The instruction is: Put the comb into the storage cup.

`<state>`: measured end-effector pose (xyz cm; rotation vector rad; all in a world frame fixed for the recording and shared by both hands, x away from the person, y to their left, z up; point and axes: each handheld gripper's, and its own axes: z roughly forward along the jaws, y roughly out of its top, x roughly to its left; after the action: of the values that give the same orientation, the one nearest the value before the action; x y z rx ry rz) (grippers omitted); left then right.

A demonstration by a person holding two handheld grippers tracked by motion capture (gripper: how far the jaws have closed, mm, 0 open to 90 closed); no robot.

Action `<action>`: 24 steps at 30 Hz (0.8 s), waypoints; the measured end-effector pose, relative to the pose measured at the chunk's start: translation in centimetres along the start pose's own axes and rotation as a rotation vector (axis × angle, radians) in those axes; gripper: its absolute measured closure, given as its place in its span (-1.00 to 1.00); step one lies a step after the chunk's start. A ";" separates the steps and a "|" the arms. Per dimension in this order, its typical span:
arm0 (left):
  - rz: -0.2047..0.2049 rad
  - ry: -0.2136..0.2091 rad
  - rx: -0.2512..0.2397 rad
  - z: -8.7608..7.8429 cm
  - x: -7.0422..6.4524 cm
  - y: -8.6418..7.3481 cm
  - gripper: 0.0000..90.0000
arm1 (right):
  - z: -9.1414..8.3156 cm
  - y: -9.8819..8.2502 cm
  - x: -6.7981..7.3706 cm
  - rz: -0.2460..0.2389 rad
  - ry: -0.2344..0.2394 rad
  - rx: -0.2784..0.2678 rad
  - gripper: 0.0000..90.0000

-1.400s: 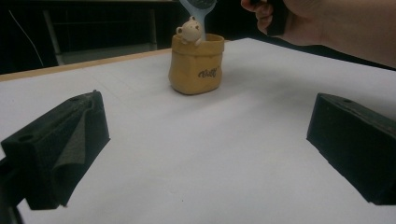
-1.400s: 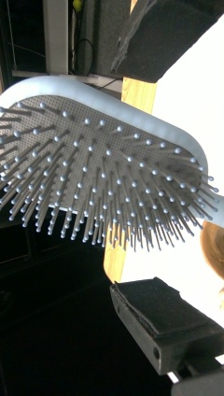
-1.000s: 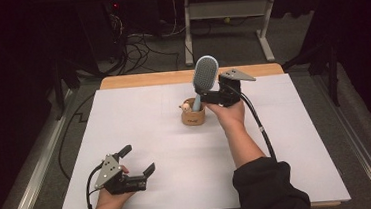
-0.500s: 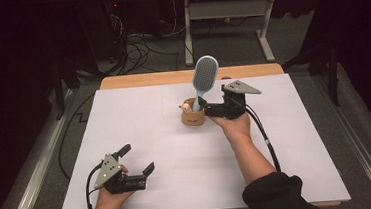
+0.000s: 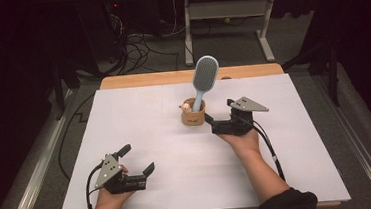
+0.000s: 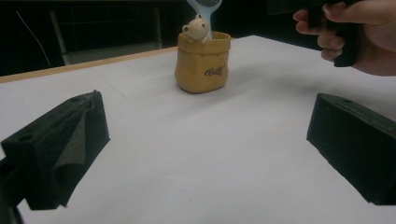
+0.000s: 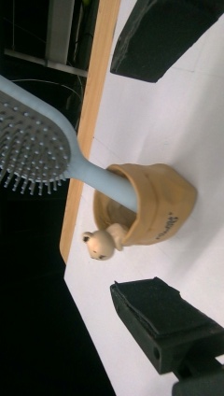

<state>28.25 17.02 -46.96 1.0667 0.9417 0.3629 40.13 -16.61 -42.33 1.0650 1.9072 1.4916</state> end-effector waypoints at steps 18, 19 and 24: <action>0.002 0.019 -0.015 -0.3 0.6 0.6 -1.00 | -8.4 -5.2 -0.8 -0.036 0.016 -0.022 -0.99; 0.003 0.017 -0.013 -0.3 0.6 0.6 -1.00 | -9.0 -5.6 -0.9 -0.039 0.015 -0.023 -0.99; 0.002 0.020 -0.018 -0.6 0.7 0.8 -1.00 | -11.7 -6.8 -1.4 -0.021 0.003 -0.045 -0.99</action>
<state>28.36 18.20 -46.66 1.0491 0.9537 0.3839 30.01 -25.08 -45.66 1.0200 1.8718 1.5181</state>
